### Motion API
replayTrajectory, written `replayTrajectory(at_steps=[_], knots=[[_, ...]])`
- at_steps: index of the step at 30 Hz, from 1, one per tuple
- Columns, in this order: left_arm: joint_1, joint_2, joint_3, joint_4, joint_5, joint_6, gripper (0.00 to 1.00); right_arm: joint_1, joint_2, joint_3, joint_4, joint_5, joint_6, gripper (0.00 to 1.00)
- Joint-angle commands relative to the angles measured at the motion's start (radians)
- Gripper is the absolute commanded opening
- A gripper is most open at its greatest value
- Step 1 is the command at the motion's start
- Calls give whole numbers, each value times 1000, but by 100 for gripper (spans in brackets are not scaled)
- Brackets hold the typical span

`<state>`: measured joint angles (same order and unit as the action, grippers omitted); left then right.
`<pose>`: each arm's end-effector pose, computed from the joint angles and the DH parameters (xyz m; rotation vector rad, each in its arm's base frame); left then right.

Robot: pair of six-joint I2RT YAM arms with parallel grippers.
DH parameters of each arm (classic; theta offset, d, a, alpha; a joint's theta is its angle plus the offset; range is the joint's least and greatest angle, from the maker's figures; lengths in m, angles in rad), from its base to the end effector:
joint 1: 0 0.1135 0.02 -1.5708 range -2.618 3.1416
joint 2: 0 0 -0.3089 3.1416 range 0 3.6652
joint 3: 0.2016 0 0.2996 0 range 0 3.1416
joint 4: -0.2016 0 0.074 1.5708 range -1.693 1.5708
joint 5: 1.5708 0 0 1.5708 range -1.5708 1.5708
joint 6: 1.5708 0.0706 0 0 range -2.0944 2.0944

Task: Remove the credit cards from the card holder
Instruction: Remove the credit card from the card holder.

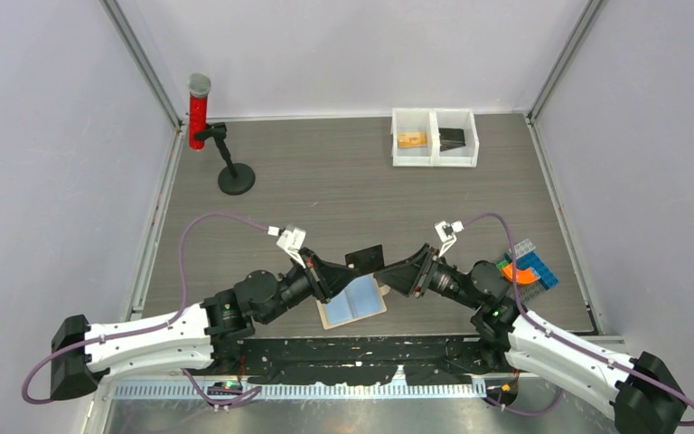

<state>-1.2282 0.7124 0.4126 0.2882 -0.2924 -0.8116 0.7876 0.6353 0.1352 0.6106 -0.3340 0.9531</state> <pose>0.0951 -0.2060 0.2844 0.1119 1.7526 -1.3297 0.1230 0.1563 0.2242 -0.1756 1.6928 1.6102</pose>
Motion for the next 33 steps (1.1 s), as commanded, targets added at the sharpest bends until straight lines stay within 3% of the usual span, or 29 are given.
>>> replayTrajectory(at_steps=[1, 4, 8, 10, 11, 14, 15, 18, 23, 25, 27, 33], knots=[[2, 9, -12, 80, -17, -56, 0, -10, -39, -29, 160, 36, 72, 49], [2, 14, -17, 94, -5, -63, 0, -14, -61, -28, 139, 57, 71, 48], [2, 11, -24, 85, -11, -70, 0, -17, -89, -31, 109, 76, 69, 36], [2, 7, -39, 103, -20, -87, 0, -18, -103, -37, 100, 94, 75, 25], [2, 5, -48, 111, -25, -99, 0, -19, -111, -40, 91, 100, 75, 12], [3, -3, -57, 107, -33, -107, 0, -23, -132, -51, 80, 132, 75, 5], [3, -8, -55, 90, -41, -109, 7, -25, -143, -51, 69, 140, 72, 5], [1, -37, -42, -2, -77, -116, 45, -35, -166, -36, 6, 145, 52, 5], [2, -74, 8, -221, -150, -94, 78, -47, -166, -7, -40, 132, 34, 5], [2, -79, 33, -298, -174, -75, 84, -50, -153, -1, -46, 124, 32, 5], [2, -86, 58, -383, -196, -53, 98, -54, -137, 6, -50, 117, 28, 5], [12, -108, 140, -578, -264, 60, 99, -124, -68, 108, -188, 116, -74, 5]])
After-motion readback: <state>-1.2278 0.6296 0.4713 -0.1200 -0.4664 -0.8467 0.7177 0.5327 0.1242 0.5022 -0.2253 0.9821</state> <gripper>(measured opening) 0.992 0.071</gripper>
